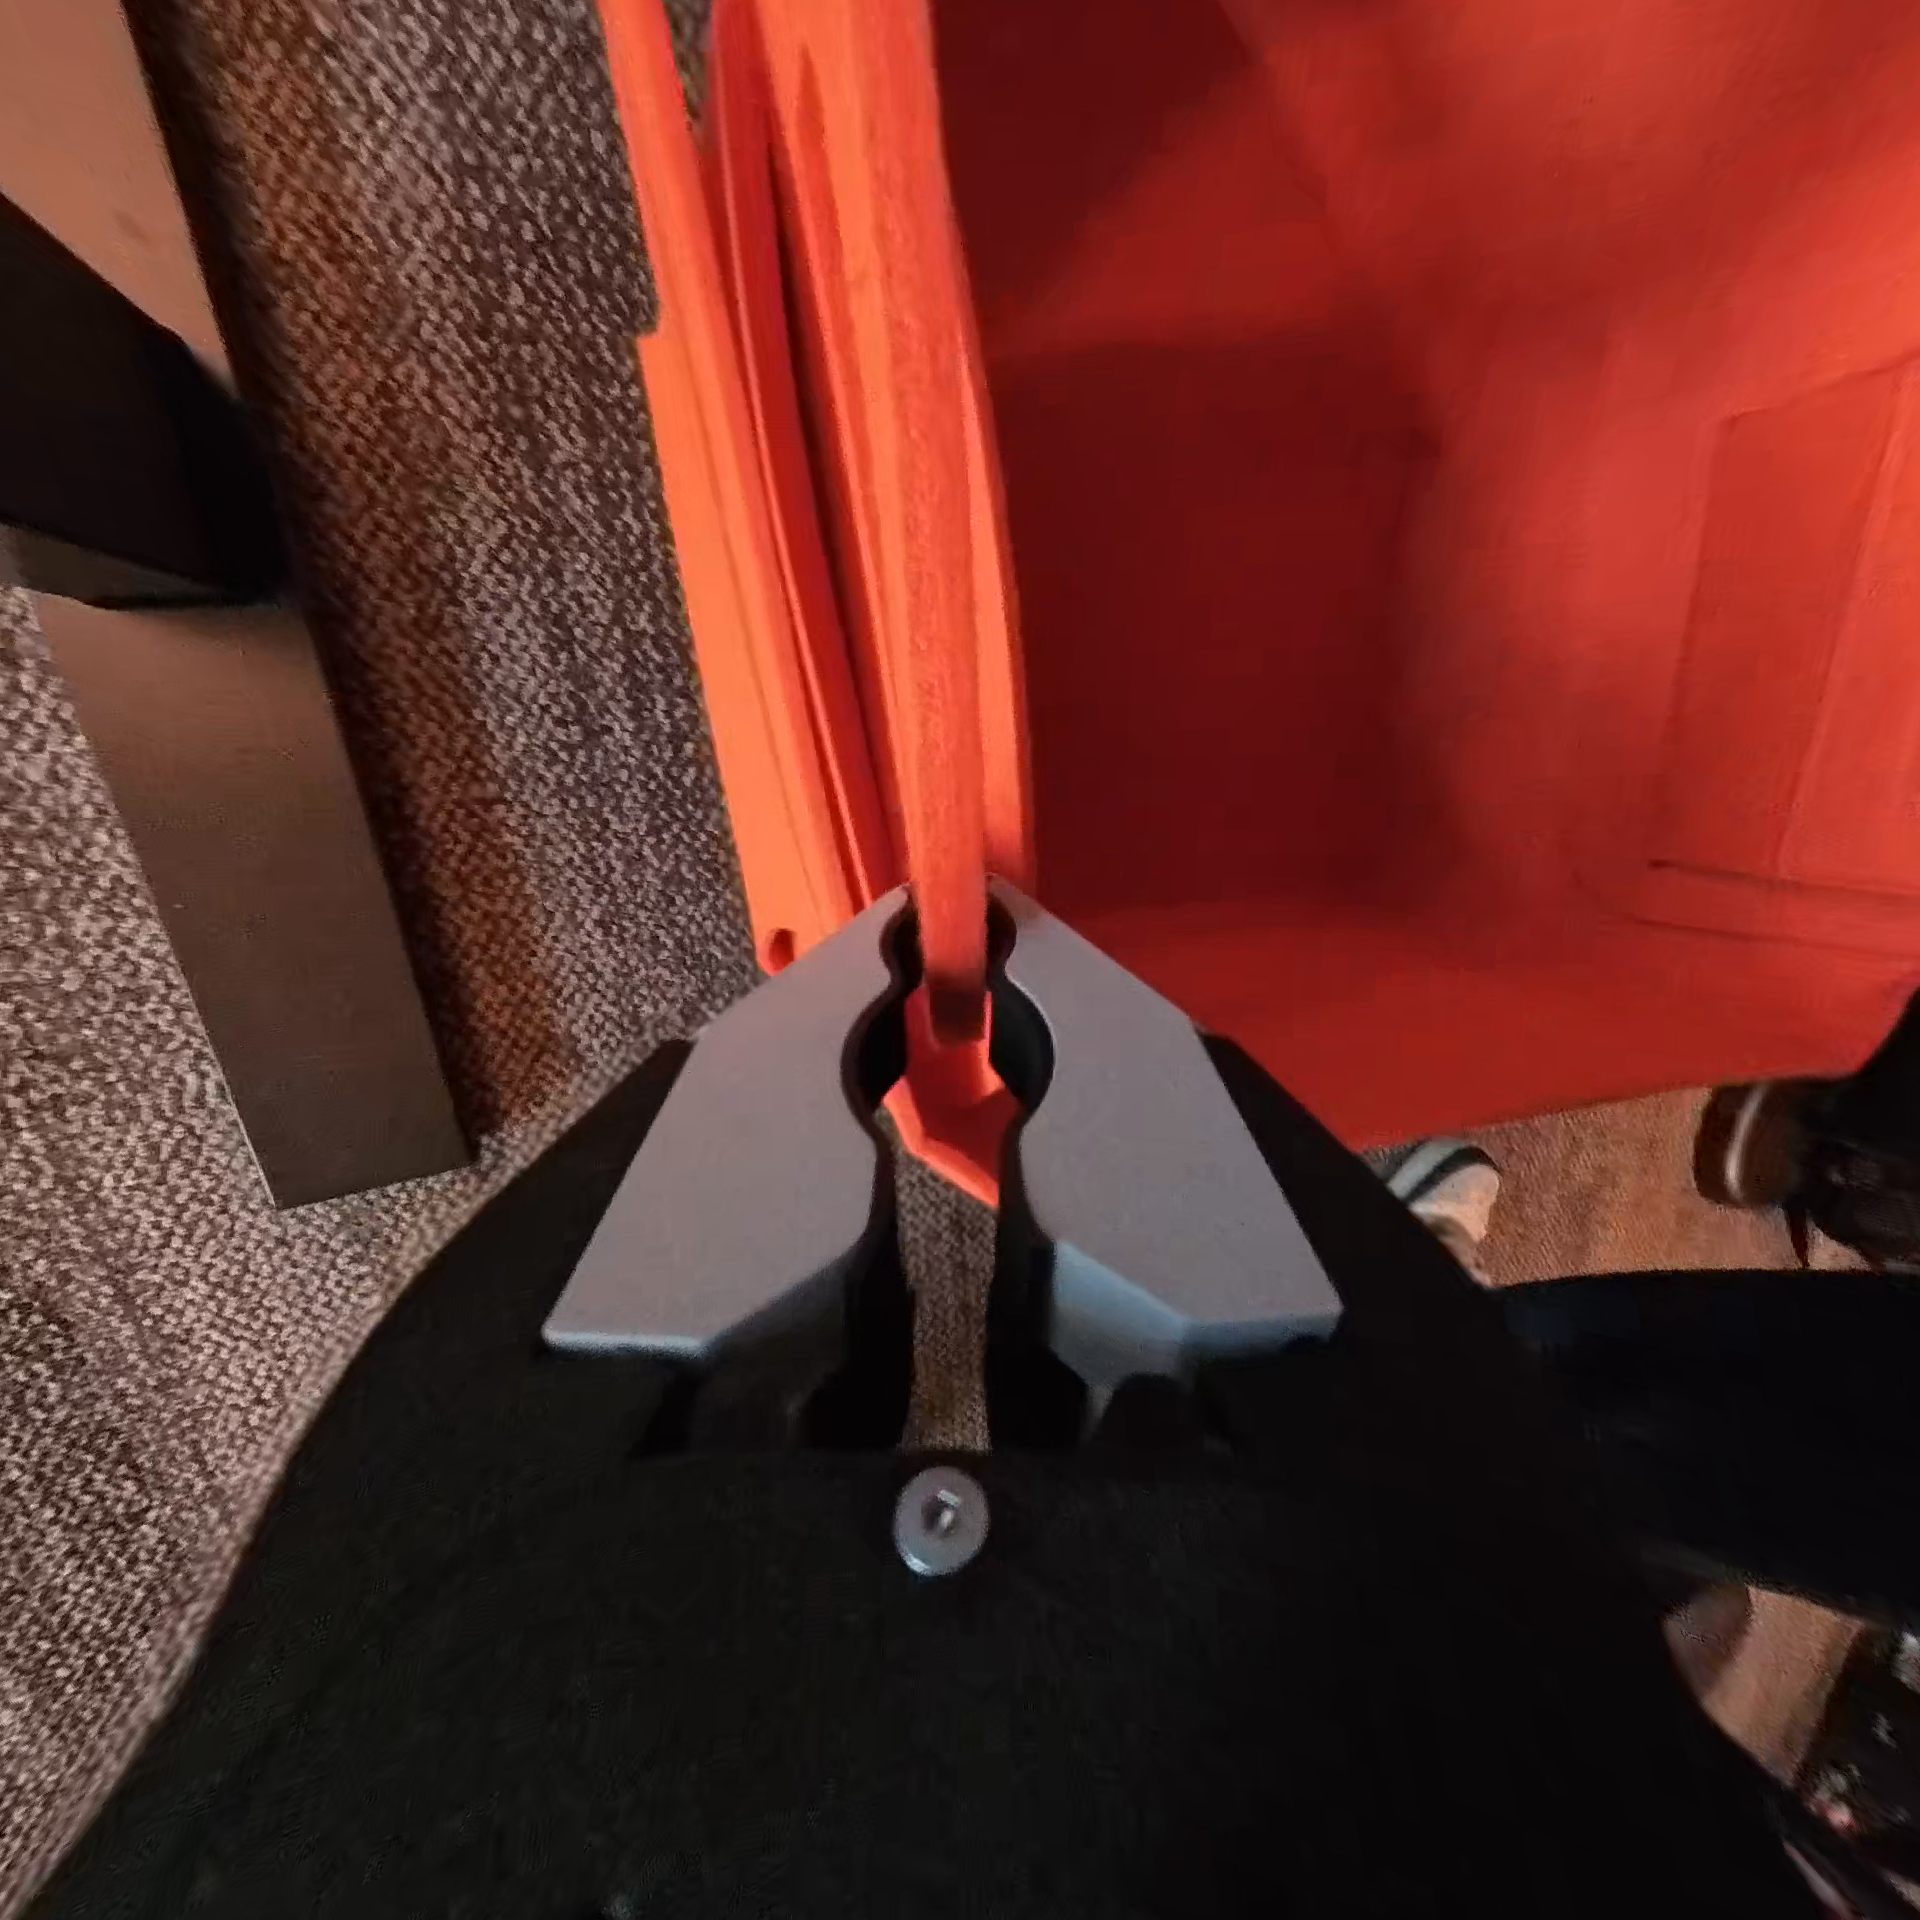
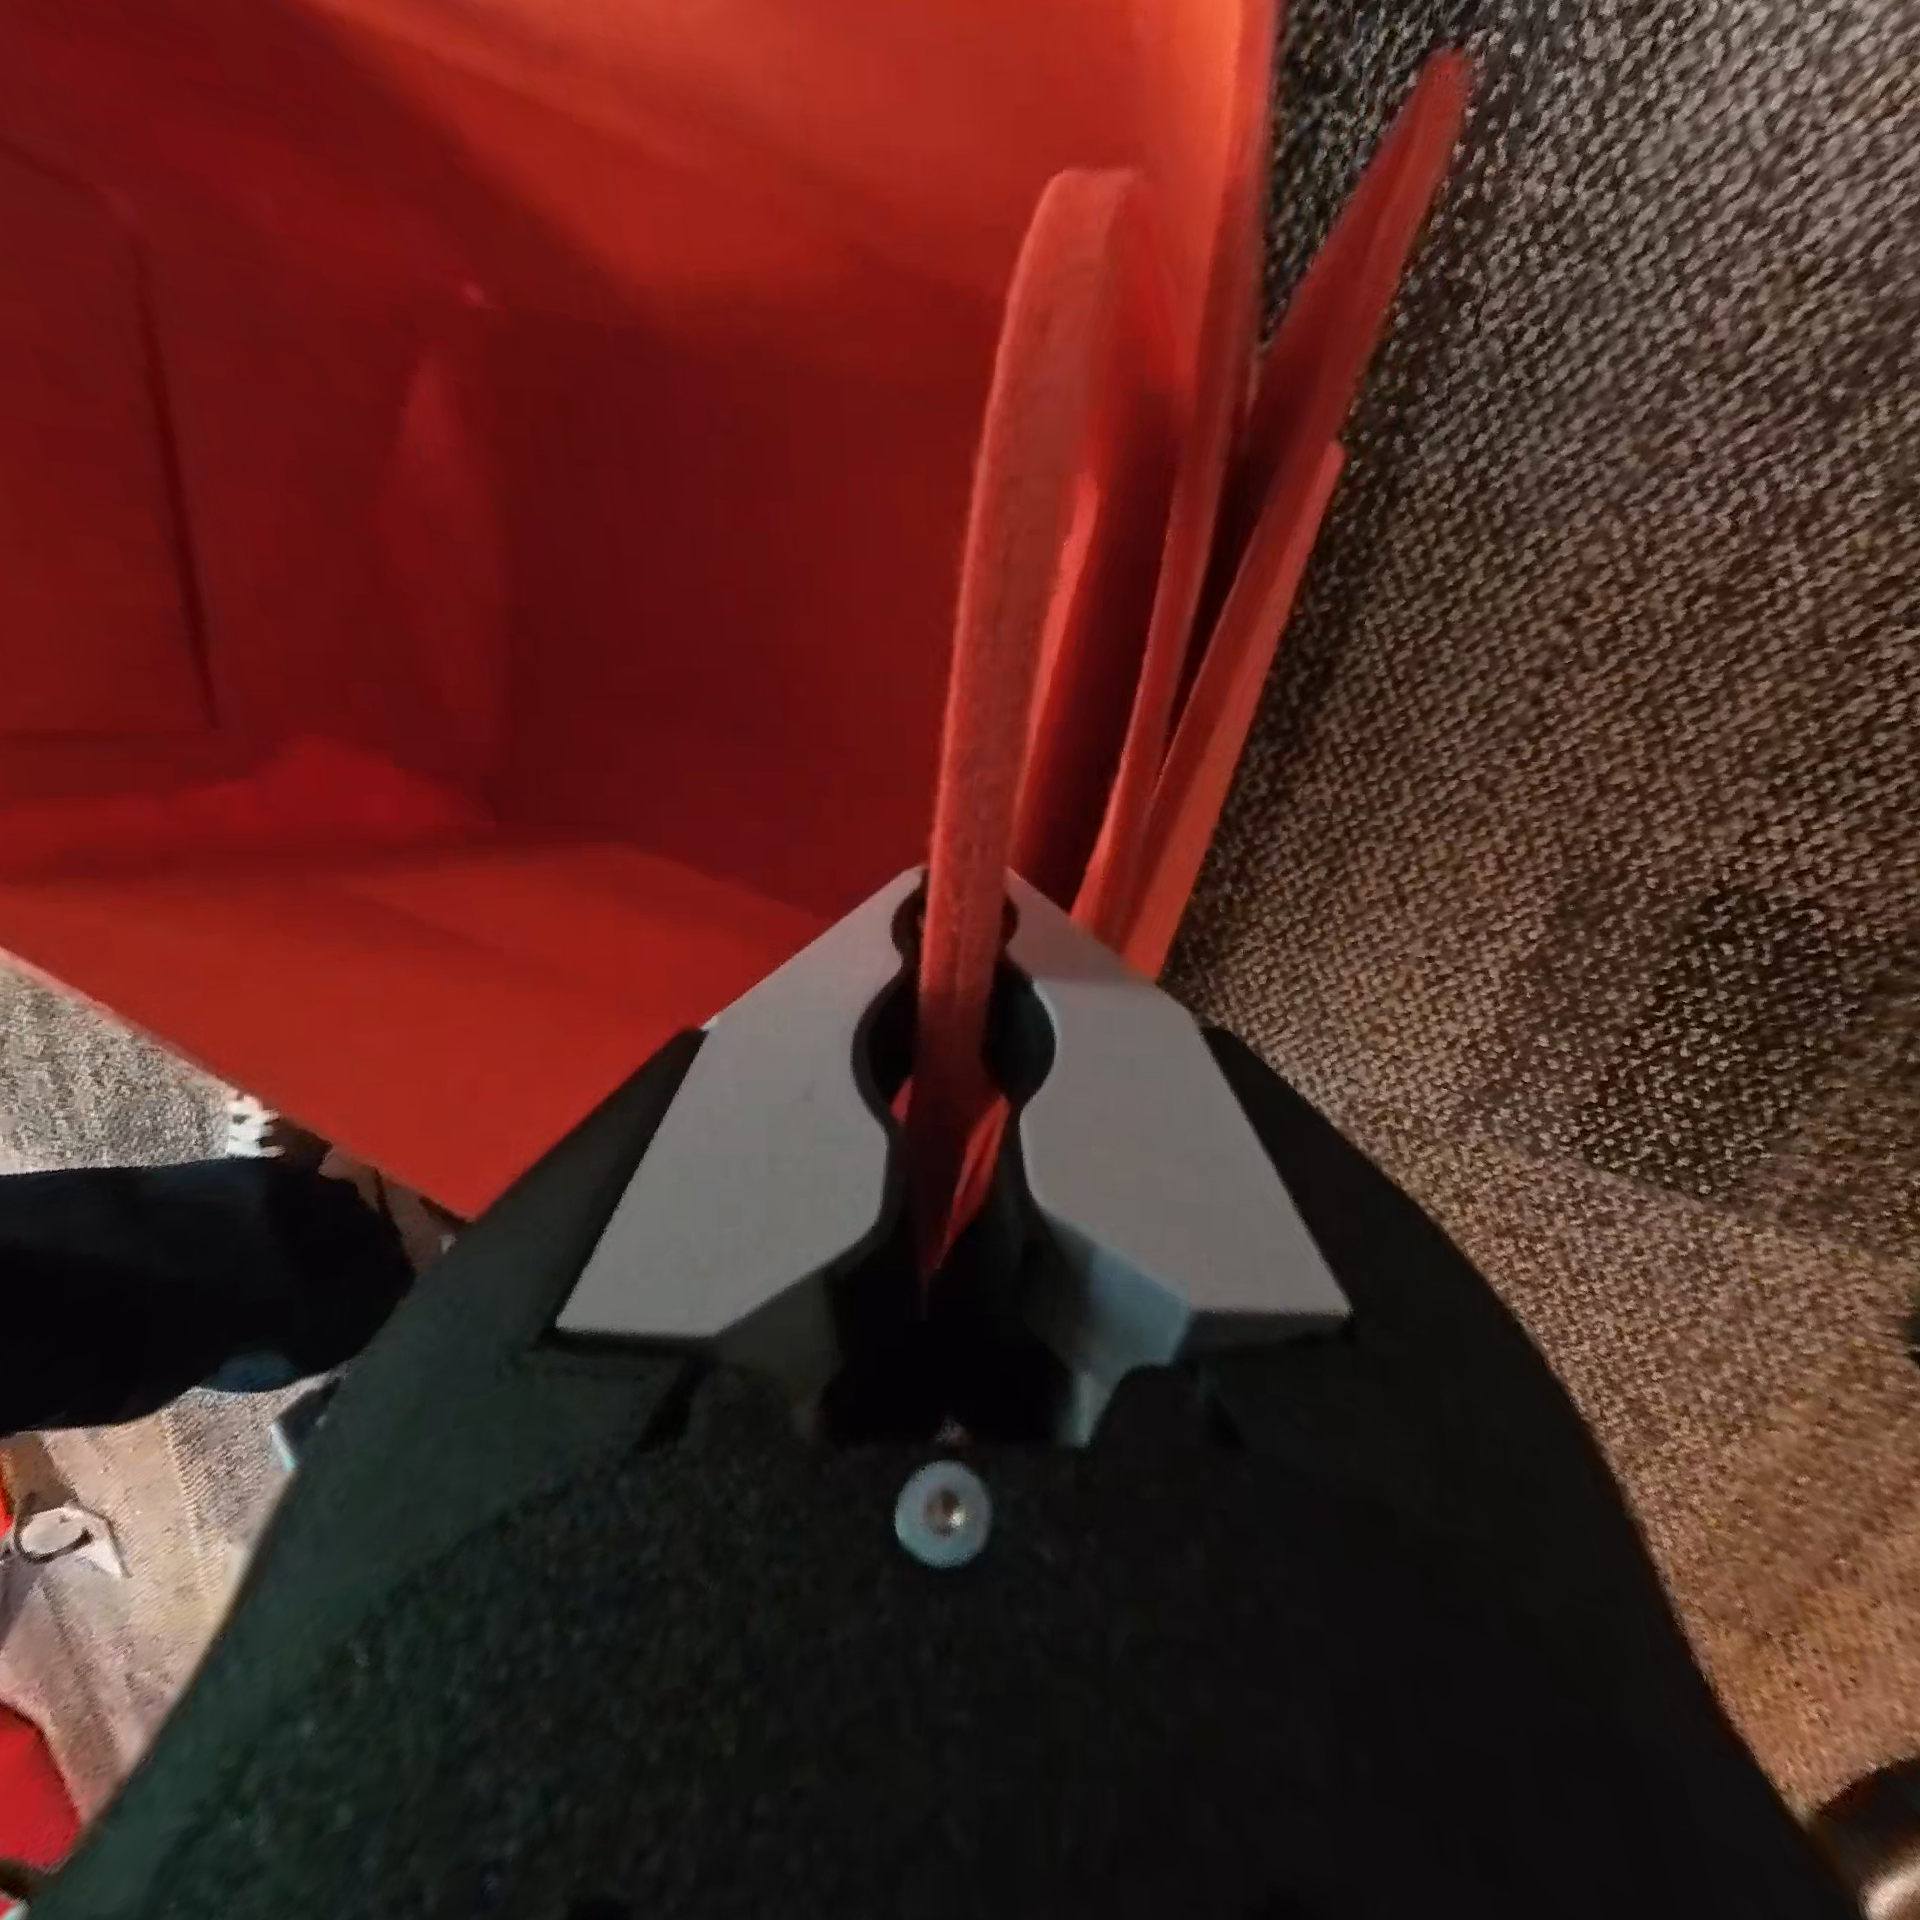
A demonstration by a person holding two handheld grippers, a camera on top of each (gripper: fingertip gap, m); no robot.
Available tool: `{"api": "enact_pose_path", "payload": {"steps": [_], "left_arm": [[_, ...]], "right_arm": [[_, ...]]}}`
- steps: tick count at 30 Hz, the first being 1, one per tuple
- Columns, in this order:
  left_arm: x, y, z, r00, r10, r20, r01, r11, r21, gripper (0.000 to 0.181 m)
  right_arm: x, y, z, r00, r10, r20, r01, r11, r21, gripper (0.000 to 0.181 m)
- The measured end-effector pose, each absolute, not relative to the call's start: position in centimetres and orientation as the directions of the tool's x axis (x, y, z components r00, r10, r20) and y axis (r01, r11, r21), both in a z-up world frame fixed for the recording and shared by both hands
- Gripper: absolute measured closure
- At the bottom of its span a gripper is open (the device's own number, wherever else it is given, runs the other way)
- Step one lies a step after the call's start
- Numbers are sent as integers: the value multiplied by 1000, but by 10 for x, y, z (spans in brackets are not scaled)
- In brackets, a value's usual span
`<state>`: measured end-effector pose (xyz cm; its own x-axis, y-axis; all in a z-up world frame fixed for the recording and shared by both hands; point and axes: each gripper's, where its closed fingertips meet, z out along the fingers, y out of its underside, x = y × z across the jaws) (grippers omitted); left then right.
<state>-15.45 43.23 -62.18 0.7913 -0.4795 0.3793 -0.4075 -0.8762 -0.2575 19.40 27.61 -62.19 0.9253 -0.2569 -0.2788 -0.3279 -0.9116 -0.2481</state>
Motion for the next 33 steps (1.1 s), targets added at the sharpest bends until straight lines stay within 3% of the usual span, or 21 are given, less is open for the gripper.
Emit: {"api": "enact_pose_path", "payload": {"steps": [3, 10, 12, 14, 17, 20, 23, 25, 29, 33], "left_arm": [[-148, 421, -629, 768, -464, 441, -411, -886, -216, 173], [-148, 417, -625, 767, -474, 434, -395, -880, -264, 172], [-147, 419, -623, 772, -454, 445, -364, -890, -275, 168], [-149, 415, -618, 786, -419, 454, -336, -907, -255, 144], [-156, 407, -592, 792, -411, 452, -284, -903, -323, 142], [-161, 379, -575, 792, -371, 486, -248, -921, -299, 141], [-172, 334, -573, 819, -316, 478, -246, -947, -205, 141], [-174, 292, -573, 830, -244, 501, -232, -969, -88, 141], [-171, 177, -579, 806, -183, 562, -351, -913, 207, 141], [-168, 116, -570, 790, -111, 603, -388, -852, 351, 142]], "right_arm": [[190, 266, -640, 931, -238, -276, -292, -940, -177, 178], [185, 276, -638, 882, -283, -376, -373, -907, -193, 171], [180, 277, -634, 866, -288, -410, -387, -903, -184, 148], [173, 279, -620, 831, -306, -465, -442, -870, -217, 132], [171, 270, -596, 741, -366, -563, -589, -757, -283, 116], [180, 243, -588, 682, -455, -573, -697, -642, -320, 112], [165, 205, -595, 620, -546, -564, -766, -578, -283, 110], [138, 178, -602, 563, -596, -572, -803, -559, -207, 110], [47, 130, -608, 459, -643, -614, -811, -585, 5, 110], [-46, 85, -601, 349, -698, -626, -759, -602, 248, 115]]}}
